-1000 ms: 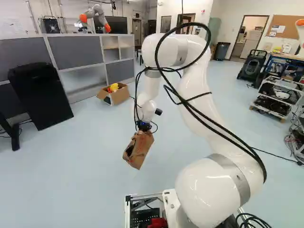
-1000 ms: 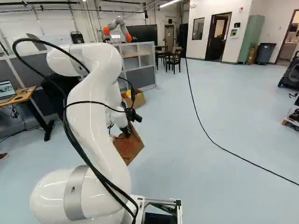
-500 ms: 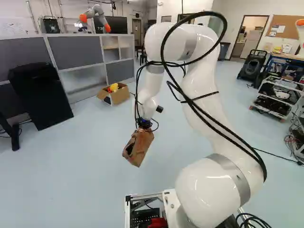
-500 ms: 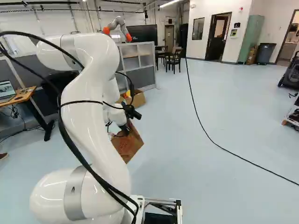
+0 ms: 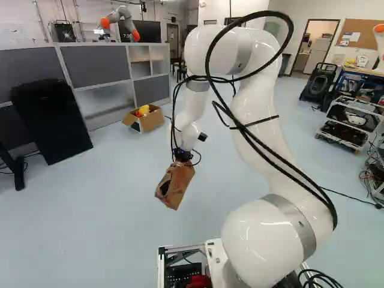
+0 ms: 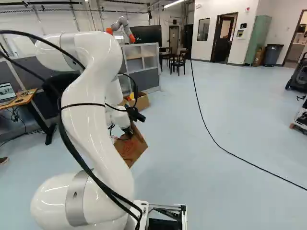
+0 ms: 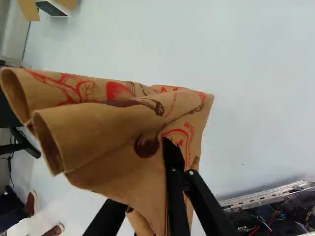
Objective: Pick up the grocery bag from the ground
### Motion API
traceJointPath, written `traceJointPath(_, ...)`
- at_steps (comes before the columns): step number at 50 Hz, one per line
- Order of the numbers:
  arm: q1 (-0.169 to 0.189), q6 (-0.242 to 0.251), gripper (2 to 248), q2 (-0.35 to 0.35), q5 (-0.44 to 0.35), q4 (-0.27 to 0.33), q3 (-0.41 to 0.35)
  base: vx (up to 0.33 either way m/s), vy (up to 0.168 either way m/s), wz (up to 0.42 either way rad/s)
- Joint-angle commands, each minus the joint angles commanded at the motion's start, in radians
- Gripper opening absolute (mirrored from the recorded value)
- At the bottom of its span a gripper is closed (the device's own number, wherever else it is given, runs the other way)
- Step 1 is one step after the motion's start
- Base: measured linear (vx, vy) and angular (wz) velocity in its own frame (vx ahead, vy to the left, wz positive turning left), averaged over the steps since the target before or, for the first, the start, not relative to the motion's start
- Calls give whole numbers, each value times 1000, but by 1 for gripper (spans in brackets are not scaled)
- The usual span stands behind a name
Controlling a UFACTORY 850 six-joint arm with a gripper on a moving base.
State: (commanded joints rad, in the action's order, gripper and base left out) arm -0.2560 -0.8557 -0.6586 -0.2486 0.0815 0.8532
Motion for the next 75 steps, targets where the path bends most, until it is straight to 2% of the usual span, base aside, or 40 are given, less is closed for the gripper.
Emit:
traceJointPath(19, 19, 63, 26, 69, -46, -6, -56, 0, 0, 0)
traceJointPath(37, 47, 157, 26, 172, -115, -15, -141, 0, 0, 0)
traceJointPath(56, 87, 292, 26, 320, -213, -28, -261, 0, 0, 0)
traceJointPath(75, 138, 463, 26, 507, -337, -44, -414, 0, 0, 0)
